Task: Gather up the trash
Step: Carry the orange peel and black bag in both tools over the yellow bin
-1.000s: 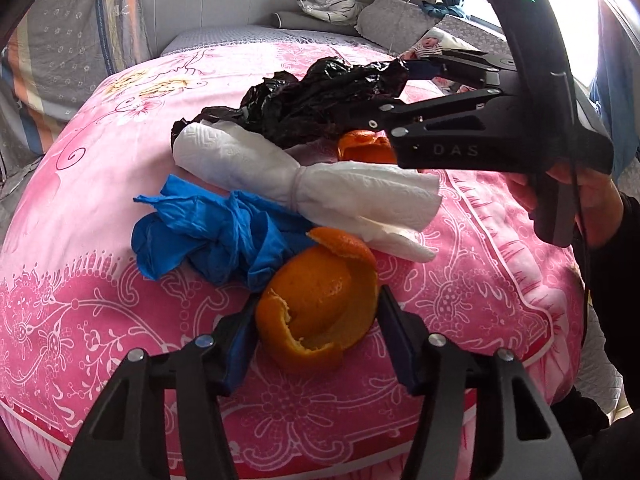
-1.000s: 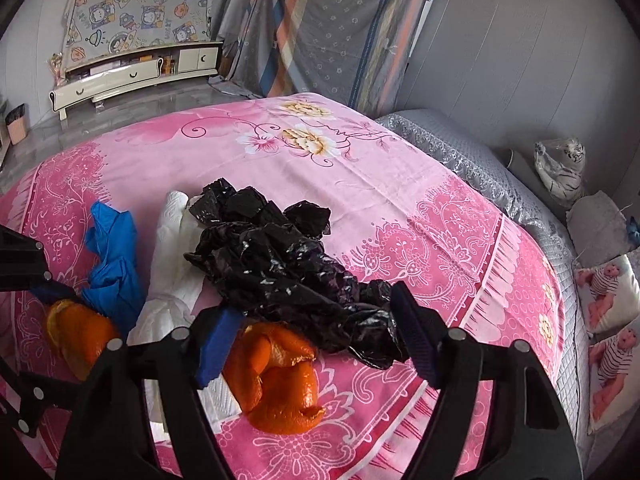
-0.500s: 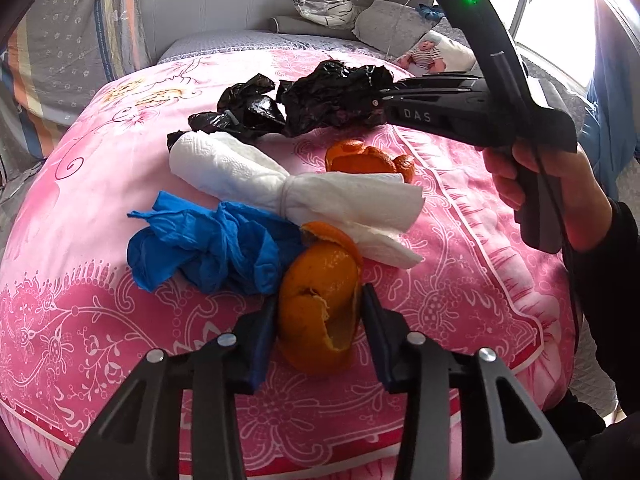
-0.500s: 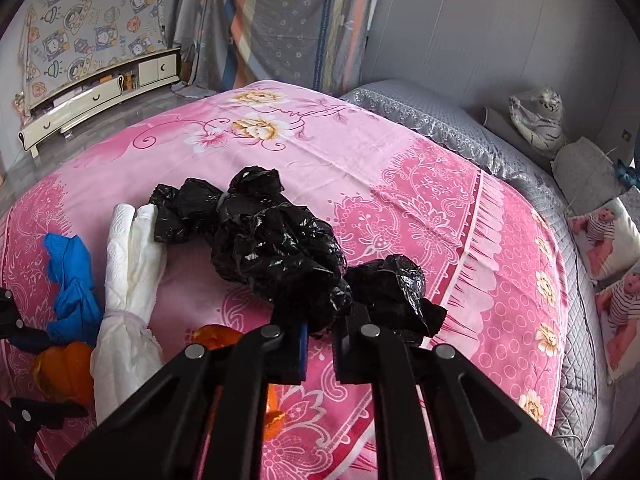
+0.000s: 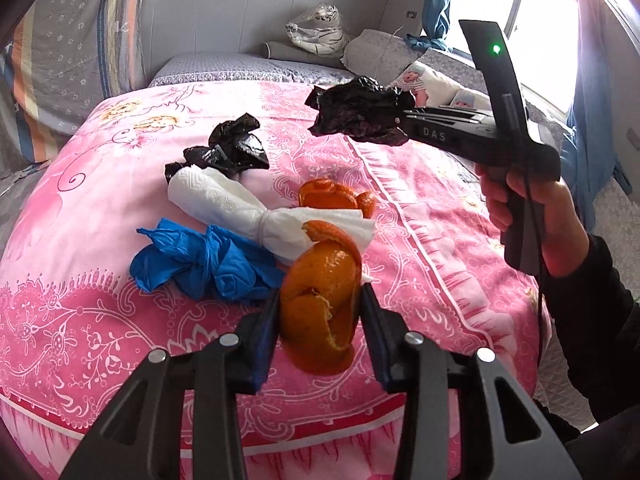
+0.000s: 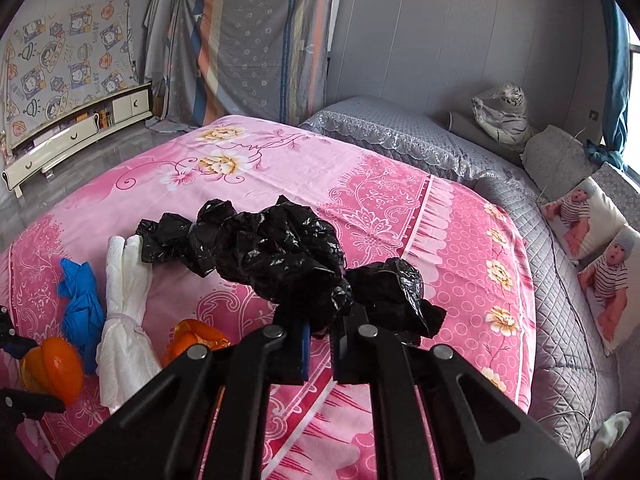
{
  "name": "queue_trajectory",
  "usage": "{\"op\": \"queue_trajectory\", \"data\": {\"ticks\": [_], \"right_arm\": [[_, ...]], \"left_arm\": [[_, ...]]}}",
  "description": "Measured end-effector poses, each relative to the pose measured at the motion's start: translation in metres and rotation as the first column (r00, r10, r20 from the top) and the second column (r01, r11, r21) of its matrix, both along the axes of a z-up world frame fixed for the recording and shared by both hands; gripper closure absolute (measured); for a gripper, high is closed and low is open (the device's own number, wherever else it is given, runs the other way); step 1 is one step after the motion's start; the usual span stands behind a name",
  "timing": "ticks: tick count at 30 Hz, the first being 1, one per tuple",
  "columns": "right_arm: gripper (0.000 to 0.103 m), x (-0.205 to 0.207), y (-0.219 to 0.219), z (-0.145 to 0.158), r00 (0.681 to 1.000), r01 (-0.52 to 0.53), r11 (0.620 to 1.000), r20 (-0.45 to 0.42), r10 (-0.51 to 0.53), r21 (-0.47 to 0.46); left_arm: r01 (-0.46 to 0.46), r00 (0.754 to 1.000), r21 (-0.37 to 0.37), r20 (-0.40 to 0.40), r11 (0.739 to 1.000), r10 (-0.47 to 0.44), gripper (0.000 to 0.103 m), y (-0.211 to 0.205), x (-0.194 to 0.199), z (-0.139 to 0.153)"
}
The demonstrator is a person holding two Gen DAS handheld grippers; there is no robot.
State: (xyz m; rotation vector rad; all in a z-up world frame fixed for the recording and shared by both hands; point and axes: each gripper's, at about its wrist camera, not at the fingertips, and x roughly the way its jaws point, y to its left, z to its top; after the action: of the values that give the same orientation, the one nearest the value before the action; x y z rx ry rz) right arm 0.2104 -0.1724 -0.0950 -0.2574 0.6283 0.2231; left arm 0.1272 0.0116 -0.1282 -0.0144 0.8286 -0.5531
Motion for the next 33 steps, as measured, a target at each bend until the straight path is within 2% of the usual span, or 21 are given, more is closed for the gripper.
{"op": "queue_trajectory", "data": {"ticks": [12,22,28,33], "right_arm": [[0.097,-0.048,-0.023,0.031,0.996,0.028,0.996,0.078,-0.034,0.081],[0.097,-0.082,-0.041,0.042,0.991,0.06,0.989,0.111,-0.075,0.137],[0.097,-0.1,-0.052,0.045,0.988,0.076,0.982,0.117,-0.097,0.176],[0.097,-0.115,-0.062,0.048,0.985,0.087,0.974,0.129,-0.116,0.209]], "left_arm": [[-0.064,0.992,-0.049,0.108,0.997,0.069,0.066,0.018,-0.016,0.041],[-0.144,0.967,-0.074,0.199,0.987,0.156,0.066,0.035,-0.017,0.074],[-0.212,0.946,-0.077,0.235,0.974,0.224,0.066,0.04,-0.014,0.087],[-0.22,0.944,-0.082,0.234,0.972,0.233,0.066,0.036,-0.011,0.092]]}}
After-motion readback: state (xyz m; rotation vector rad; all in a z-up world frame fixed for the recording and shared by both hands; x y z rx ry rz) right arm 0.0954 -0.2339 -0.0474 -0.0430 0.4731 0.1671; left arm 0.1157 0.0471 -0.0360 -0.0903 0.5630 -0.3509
